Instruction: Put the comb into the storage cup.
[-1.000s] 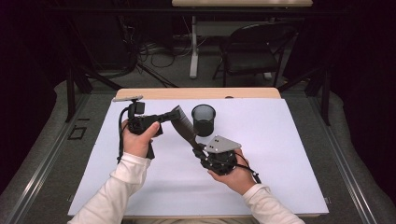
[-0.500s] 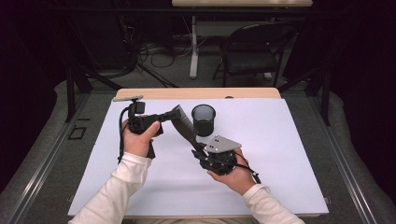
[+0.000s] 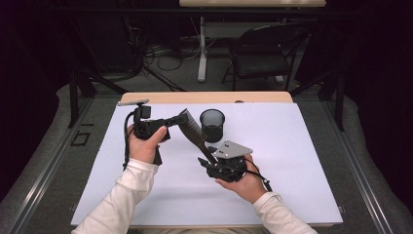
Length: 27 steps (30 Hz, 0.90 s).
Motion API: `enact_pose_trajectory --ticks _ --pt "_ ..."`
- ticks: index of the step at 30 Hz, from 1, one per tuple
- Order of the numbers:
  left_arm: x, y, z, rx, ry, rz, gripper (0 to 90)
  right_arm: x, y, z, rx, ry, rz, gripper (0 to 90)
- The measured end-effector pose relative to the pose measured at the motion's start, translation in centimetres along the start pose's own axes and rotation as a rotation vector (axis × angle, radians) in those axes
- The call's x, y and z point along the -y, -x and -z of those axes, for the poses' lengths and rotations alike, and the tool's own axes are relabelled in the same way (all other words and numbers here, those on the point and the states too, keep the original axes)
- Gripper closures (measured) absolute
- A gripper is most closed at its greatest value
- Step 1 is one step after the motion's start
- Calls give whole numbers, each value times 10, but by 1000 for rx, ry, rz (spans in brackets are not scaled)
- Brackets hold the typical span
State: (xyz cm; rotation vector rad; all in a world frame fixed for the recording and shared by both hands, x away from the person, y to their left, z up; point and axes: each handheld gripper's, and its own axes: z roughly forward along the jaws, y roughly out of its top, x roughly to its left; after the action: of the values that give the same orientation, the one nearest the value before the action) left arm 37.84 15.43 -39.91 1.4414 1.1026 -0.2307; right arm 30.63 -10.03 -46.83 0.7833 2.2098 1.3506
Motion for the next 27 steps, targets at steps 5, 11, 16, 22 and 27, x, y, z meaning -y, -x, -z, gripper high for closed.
enact_pose_trajectory --ticks 5,11,16,22,27 --pt "0 -1 1 -2 3 0 853 0 1 -1 1 8 -3 453" --pt "-1 -2 2 -4 12 -3 853 1 1 -3 16 9 11 403" --pt "-2 -3 3 -12 30 0 853 1 2 -4 10 12 -1 356" --pt "-3 -6 4 -21 47 0 853 1 3 -4 11 28 -5 288" --pt "-4 -9 4 -32 63 1 853 1 6 -3 13 33 -13 247"
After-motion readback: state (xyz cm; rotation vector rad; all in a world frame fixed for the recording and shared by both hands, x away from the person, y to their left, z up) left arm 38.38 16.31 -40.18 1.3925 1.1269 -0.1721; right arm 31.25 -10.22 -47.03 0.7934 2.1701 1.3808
